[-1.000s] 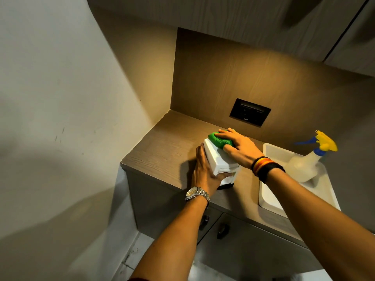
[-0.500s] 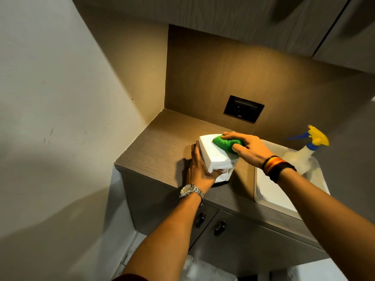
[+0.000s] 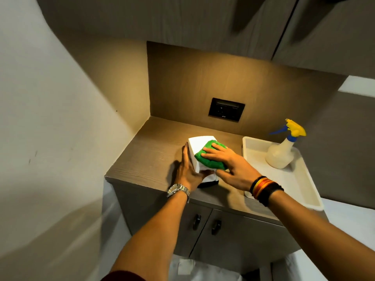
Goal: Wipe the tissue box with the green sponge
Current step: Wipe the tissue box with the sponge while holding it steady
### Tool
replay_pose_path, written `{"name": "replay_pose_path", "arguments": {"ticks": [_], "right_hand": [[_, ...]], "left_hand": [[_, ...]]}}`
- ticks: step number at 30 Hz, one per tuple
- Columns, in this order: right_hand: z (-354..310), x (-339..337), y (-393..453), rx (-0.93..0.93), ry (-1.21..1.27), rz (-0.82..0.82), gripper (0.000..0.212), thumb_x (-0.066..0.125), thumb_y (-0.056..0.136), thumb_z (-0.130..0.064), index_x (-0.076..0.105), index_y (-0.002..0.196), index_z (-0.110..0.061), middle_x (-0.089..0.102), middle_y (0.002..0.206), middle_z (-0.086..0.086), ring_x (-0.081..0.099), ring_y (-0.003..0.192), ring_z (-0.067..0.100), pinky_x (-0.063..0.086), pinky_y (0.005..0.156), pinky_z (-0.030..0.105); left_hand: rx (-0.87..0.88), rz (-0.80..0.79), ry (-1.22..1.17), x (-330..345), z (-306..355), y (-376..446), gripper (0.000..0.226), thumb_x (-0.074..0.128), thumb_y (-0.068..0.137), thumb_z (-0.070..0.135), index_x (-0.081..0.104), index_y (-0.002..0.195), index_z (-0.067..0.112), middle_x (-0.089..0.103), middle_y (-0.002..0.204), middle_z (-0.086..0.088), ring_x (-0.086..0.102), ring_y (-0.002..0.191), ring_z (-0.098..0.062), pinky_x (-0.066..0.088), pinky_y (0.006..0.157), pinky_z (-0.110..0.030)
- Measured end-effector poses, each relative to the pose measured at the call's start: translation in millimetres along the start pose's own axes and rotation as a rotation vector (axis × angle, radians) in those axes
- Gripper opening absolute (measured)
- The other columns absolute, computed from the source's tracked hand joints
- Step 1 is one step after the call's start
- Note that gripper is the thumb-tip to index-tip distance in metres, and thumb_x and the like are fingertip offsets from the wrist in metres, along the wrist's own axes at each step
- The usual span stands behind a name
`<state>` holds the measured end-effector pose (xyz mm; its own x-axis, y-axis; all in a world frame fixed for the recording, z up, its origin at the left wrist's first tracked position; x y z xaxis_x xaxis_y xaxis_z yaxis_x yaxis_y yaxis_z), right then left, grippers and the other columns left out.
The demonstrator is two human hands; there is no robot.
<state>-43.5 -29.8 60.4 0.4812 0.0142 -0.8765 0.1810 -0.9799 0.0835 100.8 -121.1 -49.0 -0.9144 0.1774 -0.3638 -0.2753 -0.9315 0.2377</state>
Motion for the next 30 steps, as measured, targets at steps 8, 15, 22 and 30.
{"name": "replay_pose_path", "arguments": {"ticks": [8, 15, 22, 30], "right_hand": [[0.1, 14.8, -37.6, 0.072, 0.261, 0.229, 0.055, 0.053, 0.086, -0.019, 0.052, 0.136, -0.041, 0.05, 0.146, -0.015, 0.034, 0.143, 0.005, 0.032, 0.117, 0.036], [32.0, 19.7, -50.9, 0.514, 0.96, 0.759, 0.039, 0.049, 0.09, -0.008, 0.065, 0.123, -0.023, 0.067, 0.118, 0.008, 0.061, 0.114, 0.029, 0.059, 0.084, 0.04], [11.7, 49.7, -29.7, 0.584, 0.993, 0.876, 0.053, 0.053, 0.092, -0.011, 0.048, 0.143, -0.021, 0.056, 0.141, 0.004, 0.053, 0.117, 0.012, 0.043, 0.1, 0.027], [-10.2, 121.5, -15.9, 0.362, 0.879, 0.644, 0.071, 0.047, 0.094, -0.038, 0.007, 0.152, -0.049, 0.012, 0.165, -0.015, 0.016, 0.151, 0.012, 0.017, 0.122, 0.047]], "left_hand": [[0.041, -0.204, 0.053, -29.3, 5.5, 21.9, 0.109, 0.092, 0.06, 0.041, 0.023, 0.144, 0.046, 0.054, 0.138, -0.001, 0.059, 0.117, -0.021, 0.055, 0.094, -0.052], [0.109, -0.322, 0.35, -74.1, 10.4, 28.2, 0.149, 0.084, 0.048, 0.073, -0.015, 0.153, 0.04, 0.013, 0.166, -0.006, 0.025, 0.148, -0.034, 0.036, 0.112, -0.056], [0.473, -0.249, 0.64, -57.3, 63.7, 40.5, 0.064, 0.033, 0.099, 0.056, 0.017, 0.156, 0.031, 0.02, 0.164, 0.0, 0.011, 0.151, -0.016, 0.018, 0.123, -0.046], [0.25, -0.403, 0.867, -16.3, 70.6, 46.8, 0.054, 0.019, 0.107, 0.039, 0.019, 0.157, 0.019, 0.014, 0.165, -0.005, 0.006, 0.153, -0.024, 0.001, 0.124, -0.038]]}}
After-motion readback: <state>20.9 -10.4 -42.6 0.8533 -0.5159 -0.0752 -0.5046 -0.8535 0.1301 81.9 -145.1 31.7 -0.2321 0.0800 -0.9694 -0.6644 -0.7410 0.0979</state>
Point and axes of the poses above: each hand's wrist, its own y-axis towards the middle knuckle, its own x-axis out of the palm, z = x × y, the point moved 1 cm from there along y, towards the middle knuckle
